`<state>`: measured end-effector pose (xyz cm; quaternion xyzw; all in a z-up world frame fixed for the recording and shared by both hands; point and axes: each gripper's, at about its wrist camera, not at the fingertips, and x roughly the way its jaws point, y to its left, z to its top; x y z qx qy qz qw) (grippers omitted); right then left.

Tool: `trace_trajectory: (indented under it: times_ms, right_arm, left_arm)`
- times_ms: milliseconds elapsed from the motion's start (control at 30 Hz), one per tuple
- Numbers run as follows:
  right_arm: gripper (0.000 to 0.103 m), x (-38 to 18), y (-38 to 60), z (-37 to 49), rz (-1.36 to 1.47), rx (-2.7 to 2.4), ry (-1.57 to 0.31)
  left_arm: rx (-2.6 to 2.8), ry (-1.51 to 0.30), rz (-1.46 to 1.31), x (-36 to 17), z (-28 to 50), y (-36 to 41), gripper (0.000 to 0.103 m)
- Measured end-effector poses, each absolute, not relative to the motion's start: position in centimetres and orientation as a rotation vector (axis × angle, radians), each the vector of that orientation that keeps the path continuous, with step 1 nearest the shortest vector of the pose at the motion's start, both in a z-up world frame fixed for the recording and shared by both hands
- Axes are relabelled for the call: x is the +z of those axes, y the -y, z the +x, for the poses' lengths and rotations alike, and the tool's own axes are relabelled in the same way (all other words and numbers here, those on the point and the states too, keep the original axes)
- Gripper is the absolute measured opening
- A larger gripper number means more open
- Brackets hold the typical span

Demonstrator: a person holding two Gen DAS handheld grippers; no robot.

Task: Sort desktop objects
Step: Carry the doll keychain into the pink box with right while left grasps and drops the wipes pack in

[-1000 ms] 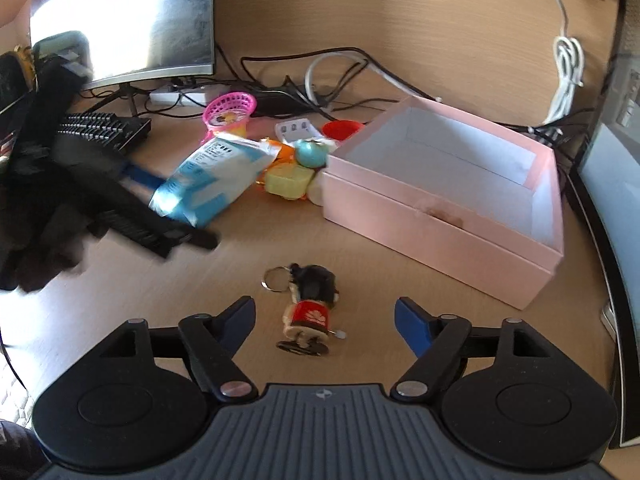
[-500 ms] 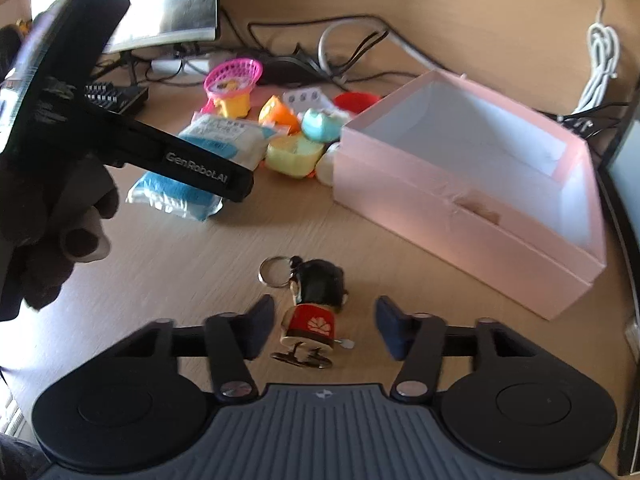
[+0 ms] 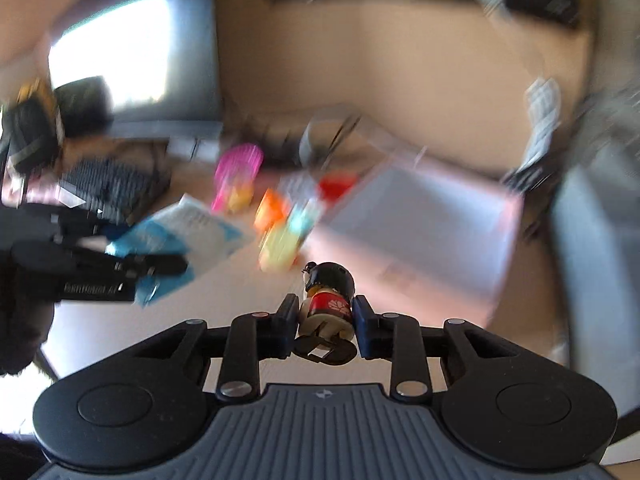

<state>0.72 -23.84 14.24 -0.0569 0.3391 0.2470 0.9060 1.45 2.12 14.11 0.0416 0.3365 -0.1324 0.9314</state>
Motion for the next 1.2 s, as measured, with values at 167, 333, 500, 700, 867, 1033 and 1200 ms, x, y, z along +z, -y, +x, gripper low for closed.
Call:
trace_trajectory:
  times_ms: [167,333,500,700,867,1033,1200]
  right_arm:
    - [0.028,18.7,27.1,0.5,-0.09,0.403,-0.54]
    - [0.028,19.5,29.4,2.4,-0.049,0.29,-0.49]
    - [0.028,18.9,30.7,5.1,-0.006,0.229,-0.517]
    - [0.028,17.5,29.9,7.9,-0.007,0.249,-0.573]
    - [0.028,16.3,27.5,11.9,0.008,0.271,-0.602]
    - [0.068,16.3,24.5,14.5,0.011,0.278,-0.563]
    - [0.081,14.8,22.3,11.7,-0.057,0.303,-0.53]
  left_arm:
    - [-0.379,-0.567,0.104,17.3,4.9,2.8,0.057]
    - [-0.496,-0.552,0.112,16.2,11.0,9.4,0.069]
    - [-0.401,-0.618,0.125,13.7,12.4,10.5,0.093]
    - [-0.298,-0.717,0.053,10.3,6.5,5.9,0.097]
    - [-0.215,-0.813,-0.05,7.7,3.7,2.5,0.097]
    - [-0.136,-0.841,-0.053,7.0,1.7,-0.7,0.098]
    - [-0.042,-0.879,-0.072,5.8,-0.4,-4.6,0.101]
